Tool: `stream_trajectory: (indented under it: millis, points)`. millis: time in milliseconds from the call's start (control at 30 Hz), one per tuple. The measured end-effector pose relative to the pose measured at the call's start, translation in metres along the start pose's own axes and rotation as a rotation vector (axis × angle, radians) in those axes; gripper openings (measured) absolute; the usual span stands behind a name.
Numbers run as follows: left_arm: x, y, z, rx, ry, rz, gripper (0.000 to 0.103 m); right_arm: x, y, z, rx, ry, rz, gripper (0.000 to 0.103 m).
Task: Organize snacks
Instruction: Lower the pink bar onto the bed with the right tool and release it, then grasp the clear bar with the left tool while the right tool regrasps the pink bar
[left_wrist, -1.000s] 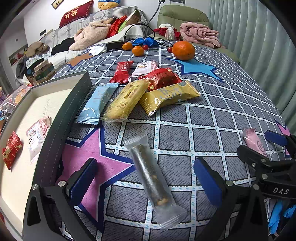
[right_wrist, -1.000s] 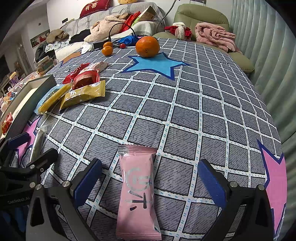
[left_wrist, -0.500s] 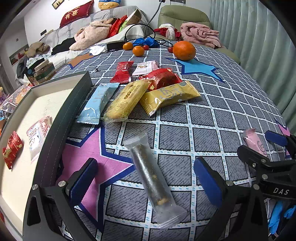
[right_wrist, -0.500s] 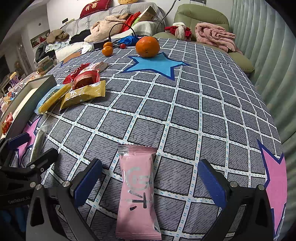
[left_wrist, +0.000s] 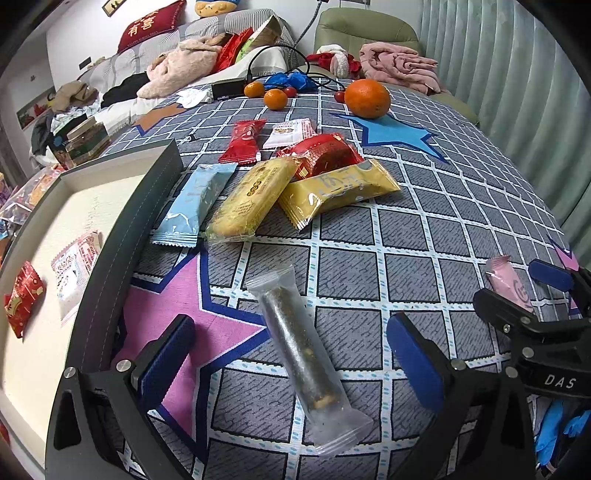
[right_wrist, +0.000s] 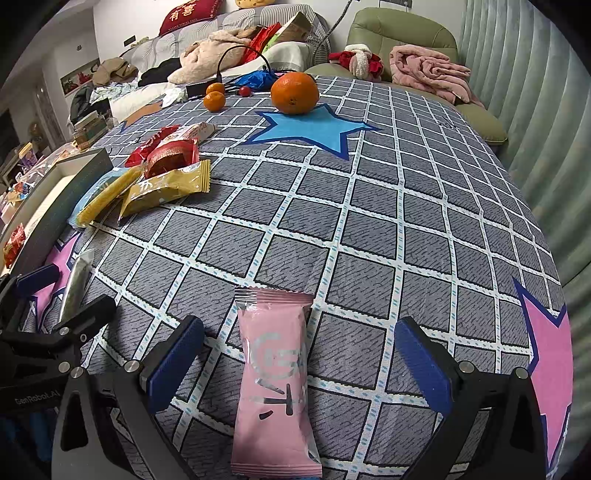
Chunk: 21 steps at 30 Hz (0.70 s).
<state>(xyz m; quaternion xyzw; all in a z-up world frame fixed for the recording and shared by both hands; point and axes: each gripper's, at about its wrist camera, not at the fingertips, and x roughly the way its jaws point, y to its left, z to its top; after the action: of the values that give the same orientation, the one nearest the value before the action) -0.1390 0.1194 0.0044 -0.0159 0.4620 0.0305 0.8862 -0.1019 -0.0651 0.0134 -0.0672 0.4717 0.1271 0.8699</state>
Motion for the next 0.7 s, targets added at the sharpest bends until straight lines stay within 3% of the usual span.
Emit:
stream_trajectory:
  millis: [233, 433, 467, 533, 567, 600, 633, 667, 700]
  points:
    - [0.001, -0.002, 0.002, -0.015, 0.077, 0.009, 0.103, 0.0, 0.001, 0.001, -0.001, 0.01, -0.002, 0.103]
    - [0.0, -0.009, 0.003, 0.015, 0.154, -0.015, 0.1, -0.003, 0.0, 0.006, -0.02, 0.115, 0.003, 0.102]
    - [-0.002, -0.01, 0.003, 0.023, 0.15, -0.025, 0.097, -0.005, 0.001, 0.006, -0.028, 0.117, 0.005, 0.097]
    - [-0.008, -0.013, 0.002, 0.047, 0.129, -0.042, 0.075, -0.013, 0.004, 0.006, -0.05, 0.11, 0.013, 0.072]
    - [-0.012, -0.014, 0.001, 0.064, 0.114, -0.057, 0.067, -0.016, 0.006, 0.005, -0.058, 0.111, 0.016, 0.046]
    - [-0.014, -0.015, 0.001, 0.077, 0.108, -0.07, 0.052, -0.017, 0.007, 0.006, -0.061, 0.117, 0.024, 0.028]
    - [-0.016, -0.015, 0.0, 0.084, 0.106, -0.083, 0.031, -0.017, 0.007, 0.005, -0.058, 0.121, 0.03, 0.028]
    - [-0.018, -0.013, 0.0, 0.081, 0.112, -0.112, 0.022, -0.018, 0.007, 0.004, -0.051, 0.121, 0.037, 0.028]
    - [-0.02, -0.009, 0.0, 0.065, 0.12, -0.144, 0.021, -0.019, 0.006, 0.003, -0.042, 0.119, 0.051, 0.027]
